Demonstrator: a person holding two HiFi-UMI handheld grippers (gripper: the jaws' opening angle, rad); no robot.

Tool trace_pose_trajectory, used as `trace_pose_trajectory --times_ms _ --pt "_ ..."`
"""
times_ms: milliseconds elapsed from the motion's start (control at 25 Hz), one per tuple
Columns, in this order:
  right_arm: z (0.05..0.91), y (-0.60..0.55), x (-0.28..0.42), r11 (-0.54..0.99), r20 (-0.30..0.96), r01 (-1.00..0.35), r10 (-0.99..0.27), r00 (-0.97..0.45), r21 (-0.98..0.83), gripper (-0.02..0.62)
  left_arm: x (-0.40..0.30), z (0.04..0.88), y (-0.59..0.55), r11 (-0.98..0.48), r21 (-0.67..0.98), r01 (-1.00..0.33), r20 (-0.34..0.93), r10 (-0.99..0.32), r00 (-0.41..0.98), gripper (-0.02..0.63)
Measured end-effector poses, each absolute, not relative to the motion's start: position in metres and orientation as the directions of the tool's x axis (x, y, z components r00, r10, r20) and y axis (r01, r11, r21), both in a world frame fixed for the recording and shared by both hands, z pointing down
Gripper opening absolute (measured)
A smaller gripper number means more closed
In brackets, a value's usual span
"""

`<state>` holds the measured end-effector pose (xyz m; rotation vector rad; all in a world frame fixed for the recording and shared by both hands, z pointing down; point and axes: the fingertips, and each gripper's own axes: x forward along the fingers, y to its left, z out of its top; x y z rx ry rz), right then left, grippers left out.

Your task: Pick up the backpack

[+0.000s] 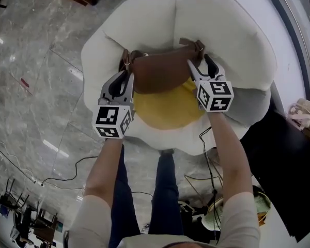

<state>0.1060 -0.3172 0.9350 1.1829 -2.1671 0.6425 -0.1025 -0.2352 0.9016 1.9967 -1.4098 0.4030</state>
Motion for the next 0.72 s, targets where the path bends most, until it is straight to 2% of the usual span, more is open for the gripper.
trace_pose_trajectory --times_ms 80,120,160,200,360,720 --pt "0.937 -0.319 0.106 0.503 0.696 -0.855 -0.569 -0.438 -0.128 0.265 -0.104 0.906 -0.234 -0.193 0.323 -0.926 0.602 -0.714 0.359 0.056" --pt "0.939 -0.32 0.105 0.512 0.701 -0.85 -0.561 -0.441 -0.126 0.268 -0.105 0.909 -0.233 -0.182 0.319 -0.93 0.611 -0.711 0.349 0.131" --pt "0.94 -0.321 0.105 0.519 0.706 -0.845 -0.552 -0.445 -0.126 0.271 -0.105 0.912 -0.233 -0.172 0.318 -0.932 0.619 -0.707 0.342 0.232" --pt "0.943 -0.322 0.105 0.523 0.712 -0.842 -0.541 -0.447 -0.131 0.277 -0.104 0.915 -0.232 -0.168 0.322 -0.932 0.623 -0.703 0.342 0.249" --pt "0.958 -0.325 0.114 0.479 0.745 -0.863 -0.515 -0.425 -0.161 0.305 -0.096 0.922 -0.23 -0.17 0.349 -0.922 0.631 -0.685 0.365 0.25" --pt "0.976 -0.334 0.114 0.457 0.757 -0.878 -0.52 -0.395 -0.143 0.311 -0.081 0.95 -0.244 -0.192 0.345 -0.919 0.659 -0.647 0.383 0.25"
